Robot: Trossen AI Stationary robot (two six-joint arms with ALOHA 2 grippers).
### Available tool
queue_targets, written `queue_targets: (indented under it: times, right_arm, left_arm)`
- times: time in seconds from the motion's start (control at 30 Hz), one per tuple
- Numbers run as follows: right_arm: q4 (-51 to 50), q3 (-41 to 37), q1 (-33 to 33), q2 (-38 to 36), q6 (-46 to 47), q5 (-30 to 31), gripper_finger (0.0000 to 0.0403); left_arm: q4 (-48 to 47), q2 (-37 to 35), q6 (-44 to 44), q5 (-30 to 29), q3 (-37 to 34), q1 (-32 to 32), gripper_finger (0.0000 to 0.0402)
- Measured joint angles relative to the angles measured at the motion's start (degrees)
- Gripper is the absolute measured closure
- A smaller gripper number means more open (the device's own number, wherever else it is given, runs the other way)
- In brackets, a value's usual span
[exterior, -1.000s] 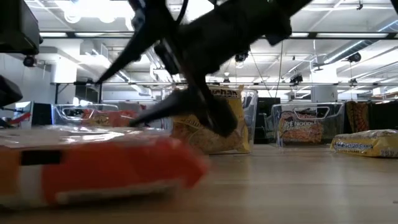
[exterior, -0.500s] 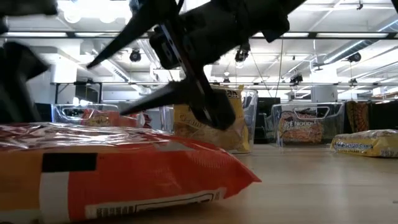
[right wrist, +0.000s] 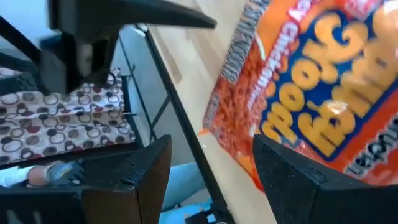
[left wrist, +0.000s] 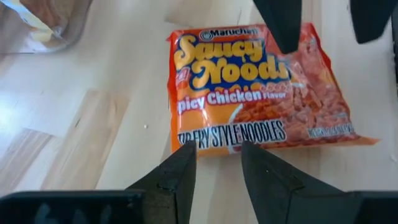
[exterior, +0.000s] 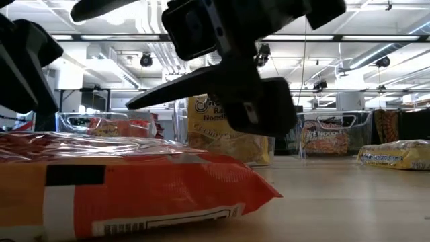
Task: Sort Maruchan noodles
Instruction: Put the orange noodle pack into the top left transparent bin
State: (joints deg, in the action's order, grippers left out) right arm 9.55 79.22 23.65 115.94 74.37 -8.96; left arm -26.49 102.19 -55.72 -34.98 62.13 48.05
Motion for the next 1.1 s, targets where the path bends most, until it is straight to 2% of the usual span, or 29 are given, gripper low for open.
queue_targets:
  times: [0.33, 0.83, 1.1]
  right_arm:
    - [-6.85, -0.17, -1.58, 0.48, -4.01, 5.5, 0.0188]
    - [-7.16, -0.1, -5.12, 0.46, -8.42, 5.6, 0.0188]
    - [-7.47, 0.15, -5.32, -1.36, -9.11, 2.49, 0.0188]
  left_arm:
    - [5.88, -0.02, 3.16, -0.48, 0.06, -0.63, 0.029]
    - [11.29, 3.96, 2.67, -0.02, 0.04, -2.07, 0.029]
    - [10.46, 5.17, -0.72, 2.58, -0.74, -2.01, 0.029]
